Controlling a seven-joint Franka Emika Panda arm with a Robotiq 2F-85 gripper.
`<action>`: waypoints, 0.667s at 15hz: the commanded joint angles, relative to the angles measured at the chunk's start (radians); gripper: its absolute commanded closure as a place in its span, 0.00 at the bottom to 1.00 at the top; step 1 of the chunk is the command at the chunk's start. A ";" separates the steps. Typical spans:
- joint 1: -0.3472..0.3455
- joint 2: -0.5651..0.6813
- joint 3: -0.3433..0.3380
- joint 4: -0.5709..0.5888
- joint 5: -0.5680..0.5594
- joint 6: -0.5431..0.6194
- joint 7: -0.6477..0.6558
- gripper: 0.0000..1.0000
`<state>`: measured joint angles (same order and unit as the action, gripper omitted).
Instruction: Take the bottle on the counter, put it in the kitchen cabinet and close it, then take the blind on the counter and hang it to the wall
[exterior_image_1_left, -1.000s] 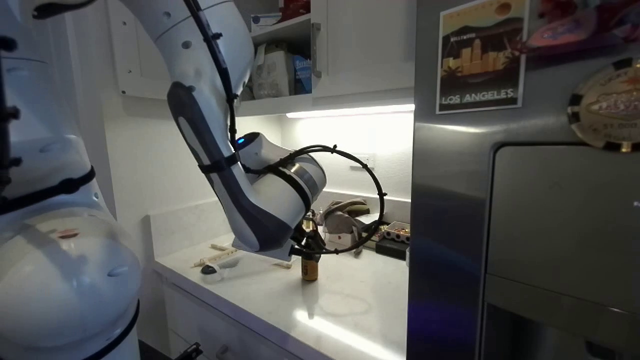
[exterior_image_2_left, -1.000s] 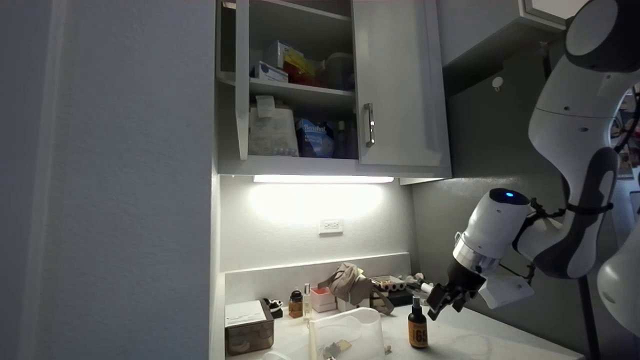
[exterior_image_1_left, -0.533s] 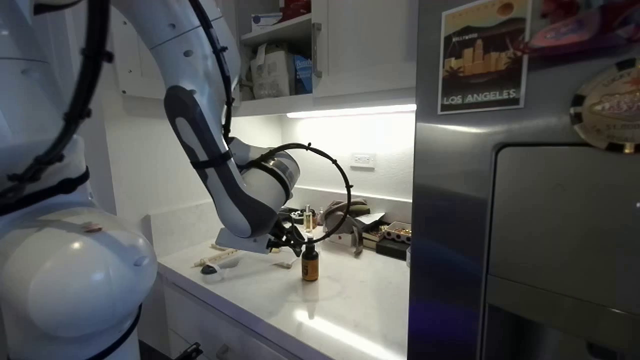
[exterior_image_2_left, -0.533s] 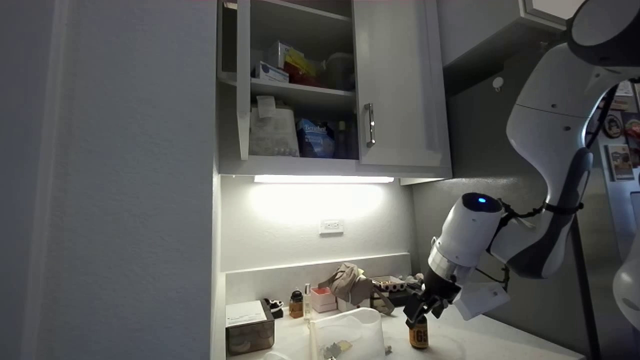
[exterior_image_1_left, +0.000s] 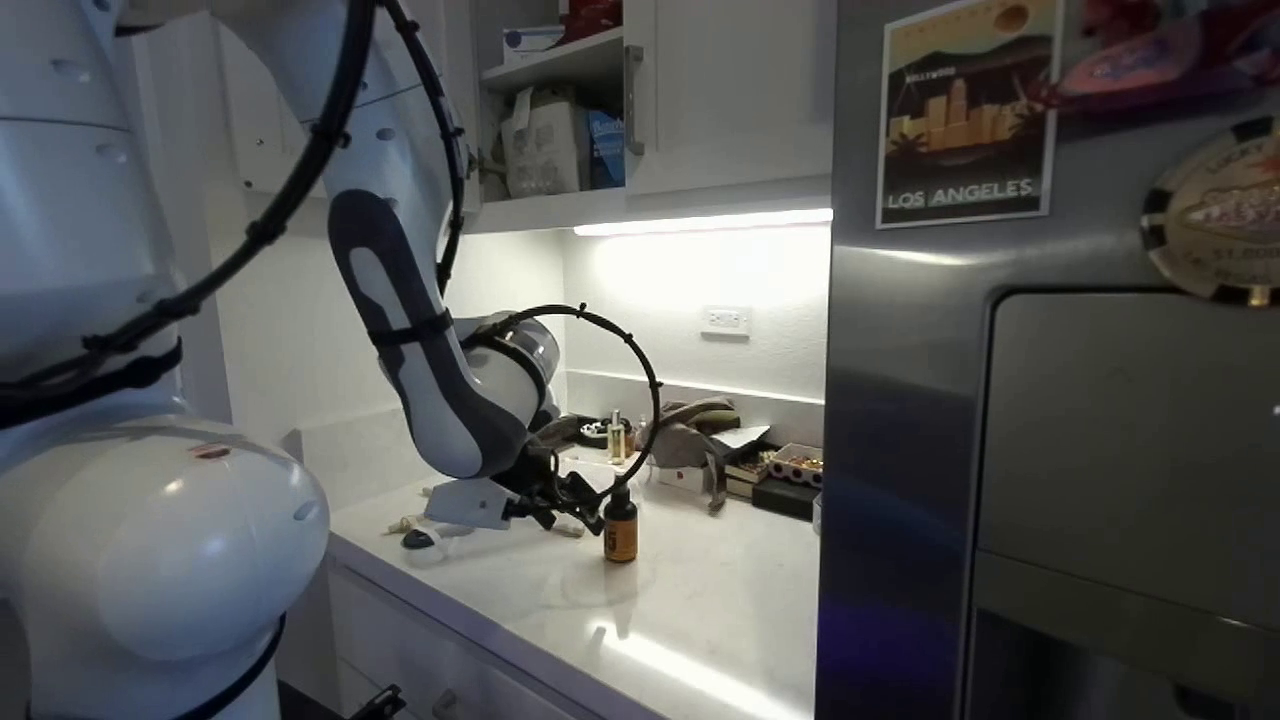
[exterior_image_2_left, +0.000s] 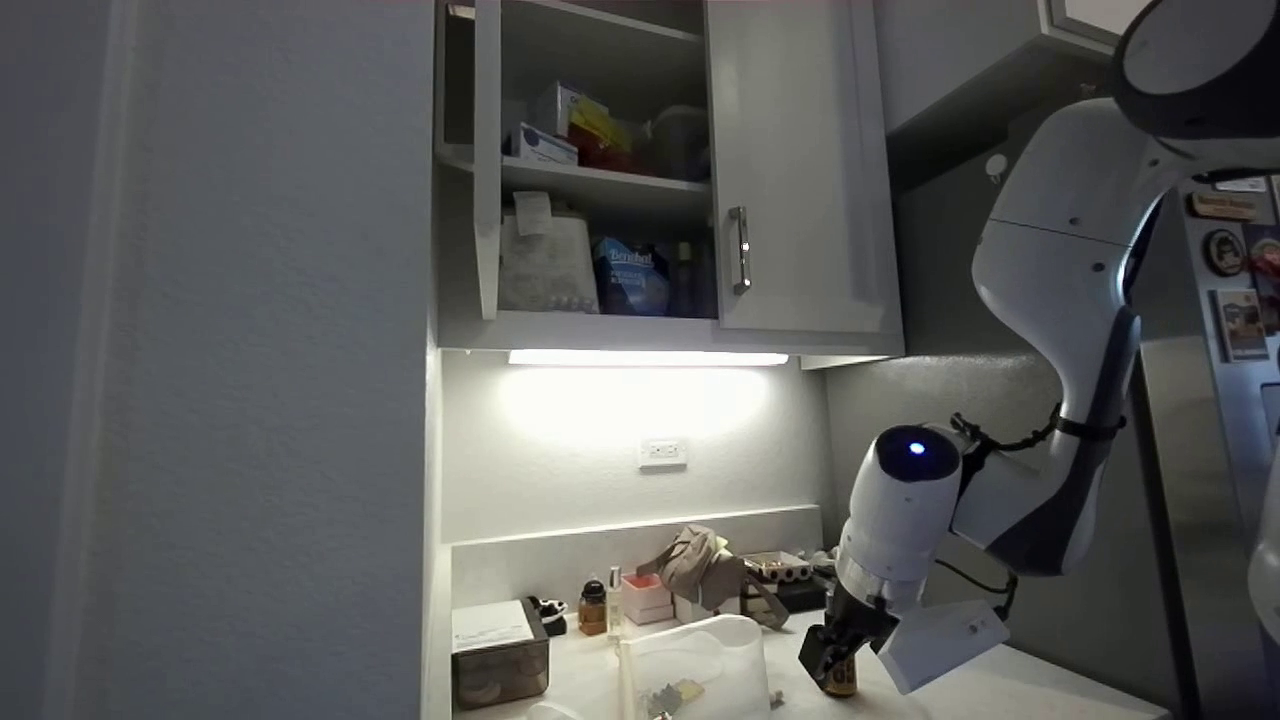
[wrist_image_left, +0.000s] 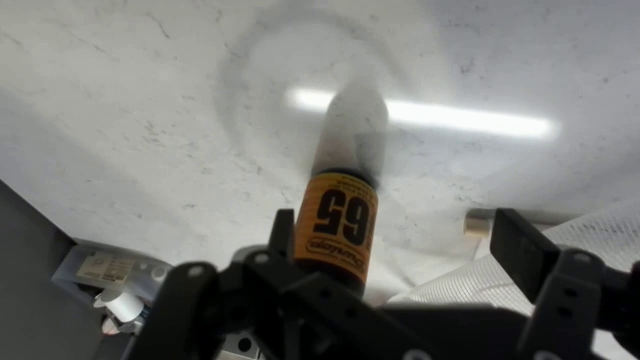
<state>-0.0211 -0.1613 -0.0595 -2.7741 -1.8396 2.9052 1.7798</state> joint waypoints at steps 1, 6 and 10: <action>0.013 0.033 0.010 0.008 -0.029 -0.071 0.098 0.00; 0.022 0.058 0.015 0.024 -0.075 -0.152 0.206 0.00; 0.009 0.056 -0.008 0.020 -0.168 -0.184 0.293 0.00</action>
<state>-0.0006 -0.1078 -0.0522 -2.7593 -1.9024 2.7471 1.9783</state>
